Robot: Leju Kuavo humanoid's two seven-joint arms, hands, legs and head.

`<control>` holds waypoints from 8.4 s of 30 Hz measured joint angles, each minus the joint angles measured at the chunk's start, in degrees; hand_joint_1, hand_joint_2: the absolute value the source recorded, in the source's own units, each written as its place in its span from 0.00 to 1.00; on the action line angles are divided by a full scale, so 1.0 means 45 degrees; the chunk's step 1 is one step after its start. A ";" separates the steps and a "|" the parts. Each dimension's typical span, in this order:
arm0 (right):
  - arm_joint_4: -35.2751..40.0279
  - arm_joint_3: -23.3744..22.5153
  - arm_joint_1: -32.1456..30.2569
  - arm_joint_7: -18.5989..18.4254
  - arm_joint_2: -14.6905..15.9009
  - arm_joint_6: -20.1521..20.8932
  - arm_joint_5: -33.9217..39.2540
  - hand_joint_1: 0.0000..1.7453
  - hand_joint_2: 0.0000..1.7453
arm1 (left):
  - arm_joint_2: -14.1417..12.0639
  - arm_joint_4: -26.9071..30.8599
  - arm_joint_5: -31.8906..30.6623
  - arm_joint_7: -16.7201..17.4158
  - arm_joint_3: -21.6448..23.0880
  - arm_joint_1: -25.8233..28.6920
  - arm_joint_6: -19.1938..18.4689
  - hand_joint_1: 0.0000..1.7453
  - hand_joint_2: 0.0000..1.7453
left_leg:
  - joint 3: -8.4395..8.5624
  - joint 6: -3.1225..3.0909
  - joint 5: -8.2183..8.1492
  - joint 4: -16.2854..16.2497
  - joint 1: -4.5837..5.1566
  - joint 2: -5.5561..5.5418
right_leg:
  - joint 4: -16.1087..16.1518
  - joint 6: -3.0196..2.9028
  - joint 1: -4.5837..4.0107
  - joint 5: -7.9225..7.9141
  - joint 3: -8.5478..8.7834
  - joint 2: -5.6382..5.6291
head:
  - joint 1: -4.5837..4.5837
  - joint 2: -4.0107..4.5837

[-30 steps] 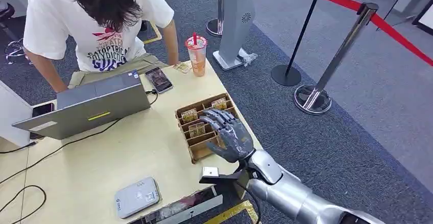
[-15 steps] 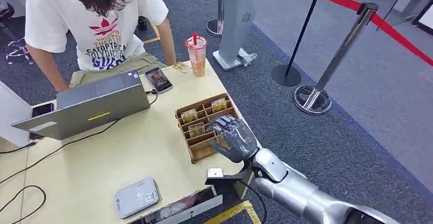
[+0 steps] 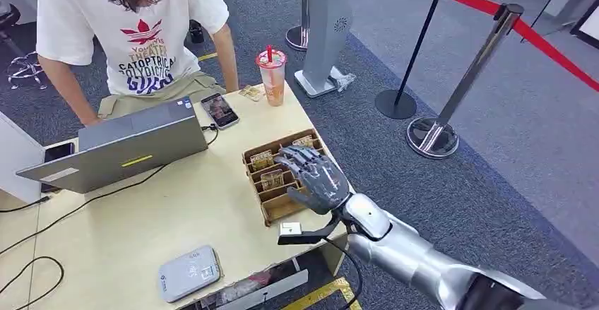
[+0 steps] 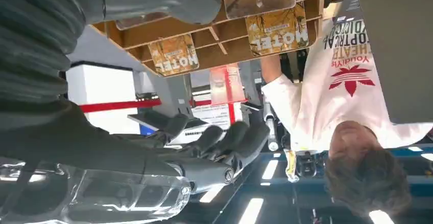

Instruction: Pass the card to the sensor for recognition and then transmit it.

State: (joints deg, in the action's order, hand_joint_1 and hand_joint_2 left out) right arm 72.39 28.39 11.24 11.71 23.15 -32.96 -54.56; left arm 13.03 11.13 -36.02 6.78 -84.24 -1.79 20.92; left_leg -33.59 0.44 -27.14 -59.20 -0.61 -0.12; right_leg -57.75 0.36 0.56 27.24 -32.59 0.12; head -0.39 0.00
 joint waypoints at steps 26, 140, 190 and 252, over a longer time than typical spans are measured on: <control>-0.1588 0.0258 0.1251 -0.0825 -0.0160 0.0845 -0.0952 0.52 1.00 | 0.0189 0.0000 0.0146 -0.0019 -0.0039 -0.0012 0.0078 0.00 0.00 | 0.0002 0.0000 0.0000 0.0000 0.0000 -0.0003 | 0.0000 0.0001 0.0000 0.0000 -0.0002 0.0003 | 0.0000 0.0000; -0.0520 -0.1958 -0.0223 -0.1233 -0.0481 0.3463 -0.2501 0.79 1.00 | 0.0675 0.0296 0.0272 -0.0311 -0.0282 -0.0522 0.0189 0.00 0.00 | -0.0002 -0.0007 -0.0005 -0.0001 0.0001 -0.0001 | 0.0002 0.0001 0.0000 0.0000 -0.0003 0.0002 | 0.0000 0.0000; -0.0655 -0.2098 0.0082 -0.1156 -0.0457 0.3540 -0.2215 0.27 1.00 | 0.0665 0.0335 0.0325 -0.0311 -0.0282 -0.0516 -0.0117 0.00 0.00 | 0.0013 -0.0007 -0.0004 -0.0003 0.0001 0.0003 | 0.0002 0.0002 0.0001 -0.0001 0.0003 -0.0004 | 0.0000 0.0000; 0.0438 -0.3012 -0.0830 -0.1578 0.0680 0.4099 -0.2011 0.60 1.00 | 0.0656 0.0340 0.0573 -0.0491 -0.0277 -0.0509 -0.0117 0.00 0.00 | 0.0000 -0.0008 -0.0007 -0.0004 0.0002 0.0000 | 0.0004 0.0003 0.0002 0.0000 -0.0005 -0.0001 | 0.0000 0.0000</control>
State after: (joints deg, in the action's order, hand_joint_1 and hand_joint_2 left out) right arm 74.36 14.84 7.50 4.61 26.21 -14.51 -63.60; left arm 15.98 12.66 -33.44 4.57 -85.48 -4.08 20.39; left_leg -33.59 0.40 -27.17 -59.22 -0.59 -0.12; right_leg -57.74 0.38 0.57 27.24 -32.62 0.12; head -0.39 0.00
